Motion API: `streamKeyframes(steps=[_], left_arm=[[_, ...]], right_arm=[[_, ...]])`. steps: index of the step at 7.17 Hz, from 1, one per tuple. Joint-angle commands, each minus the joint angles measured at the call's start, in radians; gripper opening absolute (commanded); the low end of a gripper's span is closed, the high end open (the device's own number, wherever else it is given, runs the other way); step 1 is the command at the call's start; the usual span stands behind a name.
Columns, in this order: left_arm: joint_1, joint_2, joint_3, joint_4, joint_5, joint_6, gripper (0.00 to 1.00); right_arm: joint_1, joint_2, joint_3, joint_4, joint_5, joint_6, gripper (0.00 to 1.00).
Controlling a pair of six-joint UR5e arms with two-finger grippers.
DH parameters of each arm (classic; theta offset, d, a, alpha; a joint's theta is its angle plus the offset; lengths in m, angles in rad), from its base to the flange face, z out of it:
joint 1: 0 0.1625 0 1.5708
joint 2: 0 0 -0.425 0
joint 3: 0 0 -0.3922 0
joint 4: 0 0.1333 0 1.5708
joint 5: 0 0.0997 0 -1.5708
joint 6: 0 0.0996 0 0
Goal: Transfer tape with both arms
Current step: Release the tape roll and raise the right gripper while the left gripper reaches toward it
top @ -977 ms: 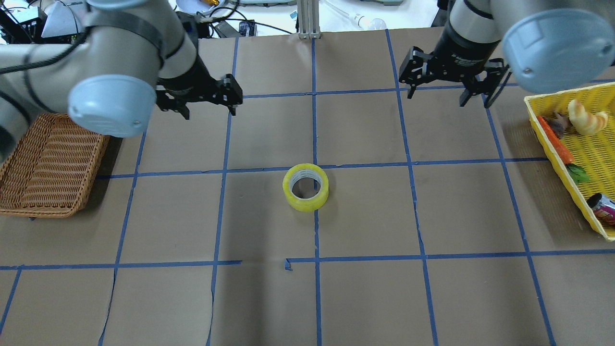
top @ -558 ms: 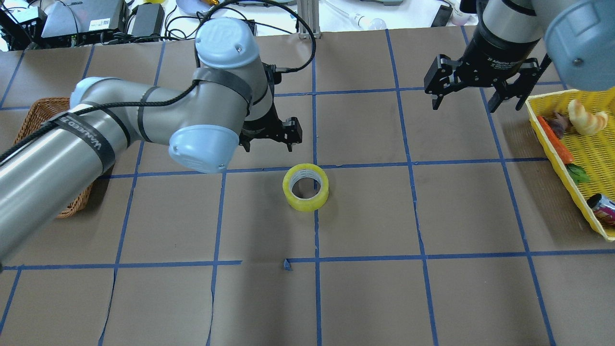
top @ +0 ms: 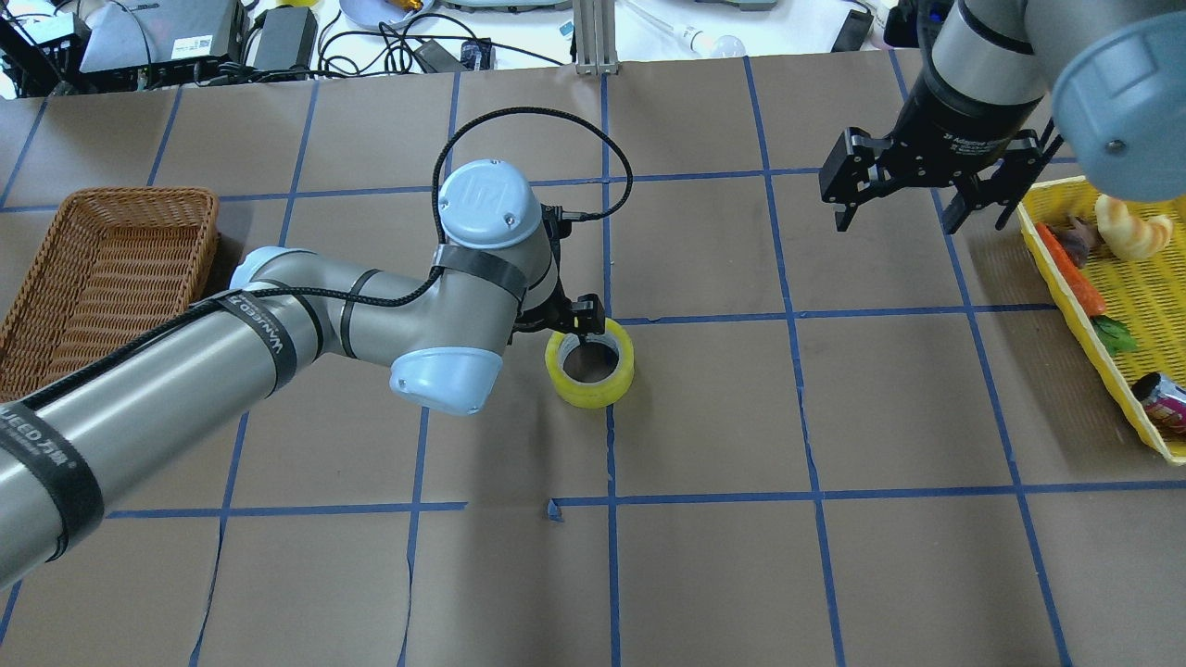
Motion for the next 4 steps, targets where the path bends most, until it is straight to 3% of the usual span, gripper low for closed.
streamKeyframes(steps=[1,2,3,4], left_arm=[[0.0,-0.035,-0.005,0.067,0.0,-0.001,0.83],[-0.002,-0.052,-0.011,0.077,-0.012,-0.045,0.25],[-0.005,-0.064,-0.016,0.077,-0.016,-0.076,0.08],[-0.005,-0.061,-0.014,0.083,-0.013,-0.066,0.0]], right_arm=[[0.0,-0.007,-0.001,-0.003,-0.009,-0.037,1.0],[-0.002,-0.008,-0.001,-0.003,-0.006,-0.041,1.0],[0.0,-0.008,-0.001,-0.003,-0.008,-0.041,1.0],[0.0,-0.008,-0.001,-0.003,-0.008,-0.042,1.0]])
